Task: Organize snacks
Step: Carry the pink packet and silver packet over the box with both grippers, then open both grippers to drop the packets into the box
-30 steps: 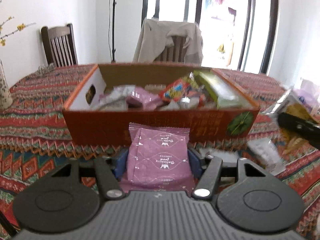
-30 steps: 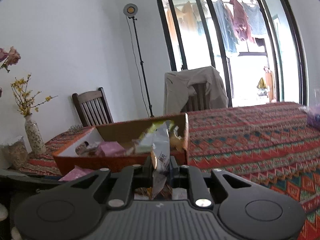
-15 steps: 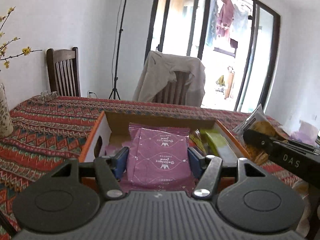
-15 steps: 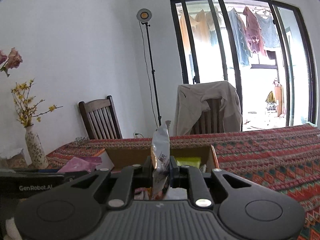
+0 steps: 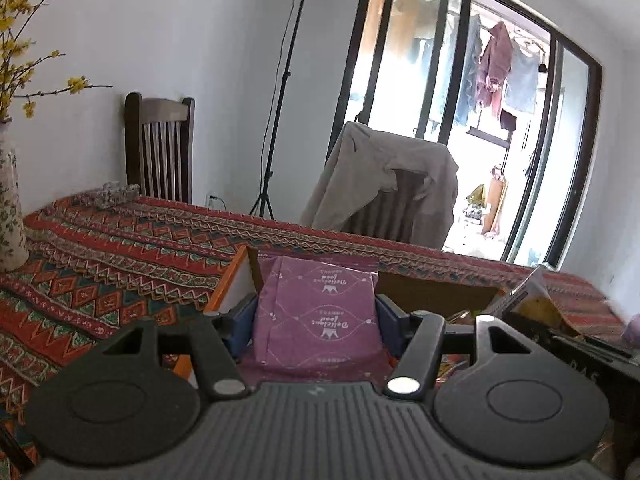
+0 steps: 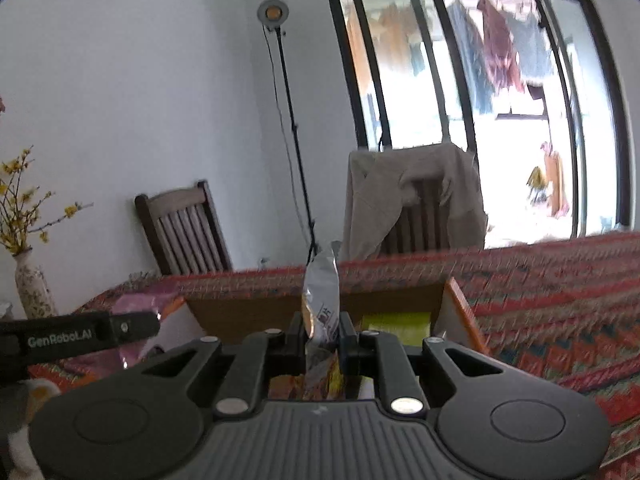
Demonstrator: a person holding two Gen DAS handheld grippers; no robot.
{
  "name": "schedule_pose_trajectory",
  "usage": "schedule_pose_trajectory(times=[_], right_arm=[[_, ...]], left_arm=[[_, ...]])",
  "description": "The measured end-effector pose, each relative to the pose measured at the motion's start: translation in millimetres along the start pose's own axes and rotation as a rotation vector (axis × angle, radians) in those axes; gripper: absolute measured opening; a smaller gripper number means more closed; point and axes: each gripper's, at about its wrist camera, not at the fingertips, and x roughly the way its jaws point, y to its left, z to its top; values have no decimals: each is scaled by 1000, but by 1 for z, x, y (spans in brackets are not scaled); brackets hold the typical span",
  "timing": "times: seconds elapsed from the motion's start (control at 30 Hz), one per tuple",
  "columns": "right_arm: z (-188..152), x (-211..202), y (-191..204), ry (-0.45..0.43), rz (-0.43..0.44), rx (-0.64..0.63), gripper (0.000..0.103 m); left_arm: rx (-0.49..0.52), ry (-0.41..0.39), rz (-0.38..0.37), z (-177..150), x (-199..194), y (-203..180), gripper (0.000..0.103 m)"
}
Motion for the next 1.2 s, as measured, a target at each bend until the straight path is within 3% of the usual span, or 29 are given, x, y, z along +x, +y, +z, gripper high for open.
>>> schedule_pose_trajectory(times=[0.23, 0.3, 0.37, 0.43, 0.53, 0.73, 0.9, 1.2], right_arm=[[-10, 10, -2, 35, -26, -28, 18], [-11, 6, -2, 29, -33, -32, 33], [-10, 1, -5, 9, -42, -20, 86], [-10, -6, -6, -28, -50, -16, 98], [-9, -12, -8, -55, -42, -10, 103], [-11, -10, -5, -41, -61, -32, 103], [-6, -11, -7, -30, -71, -25, 103], [17, -48, -4, -69, -89, -39, 103]], left_arm=[[3, 31, -13, -12, 9, 7, 66], [0, -1, -26, -14, 4, 8, 82], [-19, -36, -18, -14, -2, 9, 103], [-32, -72, -11, -14, -7, 12, 103], [-65, -82, -9, -13, -9, 15, 103], [-44, -56, 13, -16, -6, 13, 103], [-64, -77, 17, -12, -13, 15, 103], [-89, -148, -2, 8, -48, 6, 103]])
